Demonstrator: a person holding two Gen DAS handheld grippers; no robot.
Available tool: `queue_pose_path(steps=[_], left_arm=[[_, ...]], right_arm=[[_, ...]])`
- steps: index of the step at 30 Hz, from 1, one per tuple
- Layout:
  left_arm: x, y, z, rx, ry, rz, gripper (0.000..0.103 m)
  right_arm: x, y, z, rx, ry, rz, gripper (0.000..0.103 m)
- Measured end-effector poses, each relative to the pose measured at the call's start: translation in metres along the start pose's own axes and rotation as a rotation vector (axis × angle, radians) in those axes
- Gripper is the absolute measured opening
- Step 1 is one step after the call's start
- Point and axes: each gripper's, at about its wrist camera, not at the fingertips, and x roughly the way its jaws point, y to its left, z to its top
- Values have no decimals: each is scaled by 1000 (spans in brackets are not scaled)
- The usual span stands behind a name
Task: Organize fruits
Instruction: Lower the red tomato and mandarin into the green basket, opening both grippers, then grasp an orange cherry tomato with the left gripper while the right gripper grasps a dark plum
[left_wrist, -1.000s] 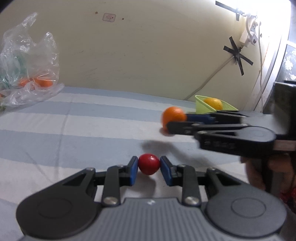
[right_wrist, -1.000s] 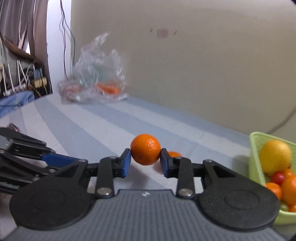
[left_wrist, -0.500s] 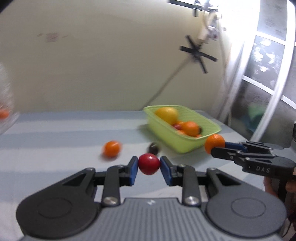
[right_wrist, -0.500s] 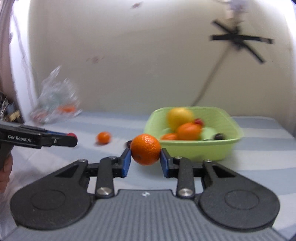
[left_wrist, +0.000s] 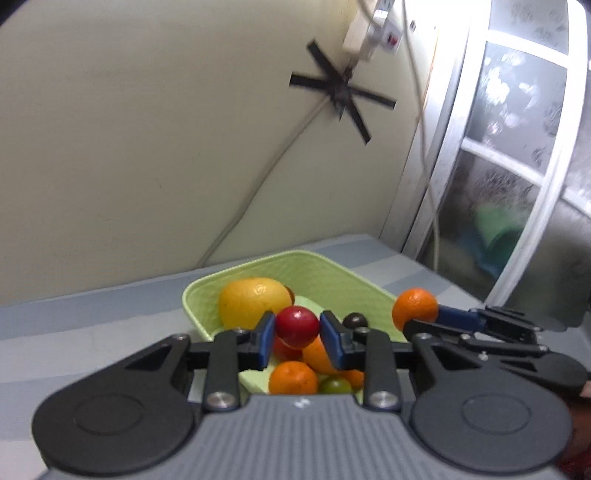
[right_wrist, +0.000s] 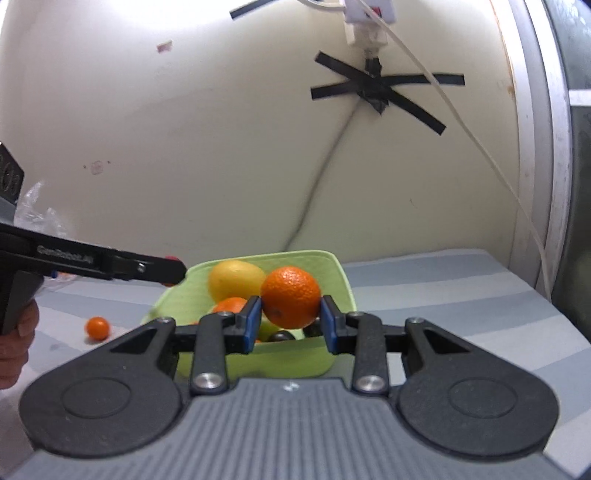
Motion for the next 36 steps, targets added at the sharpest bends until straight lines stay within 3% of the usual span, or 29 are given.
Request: queue_pose_path(steps=[6,11,14,17,21,23,28,36], left_arm=[[19,7,-7,-5,20,40,45],[-21,20,-4,-45,-60,53,46],[-65,45,-11,-108,-115,106,48],[-99,70,-25,-159,-123,177,48],[-120,90,-48,-196,-95,235,48],[-119,96,-62,-216,-72,239,48],[-98,97,-77,-203,-30,205,53],[-70,96,-78,-99,15,162,57]], right_arm=[[7,-2,-6,-19,-8,-13,43],[-4,-6,-1,24,-43,12,43],[-19,3,3,26,-76,88,43],[-29,26,4,-20,-66,176,42],[-27,65,-3,-54,28,317,35],[-19,87,-12,-95,81,345,34],[11,128,-26,-209,186,284,33],[48,139,-25,-243,249,161,33]])
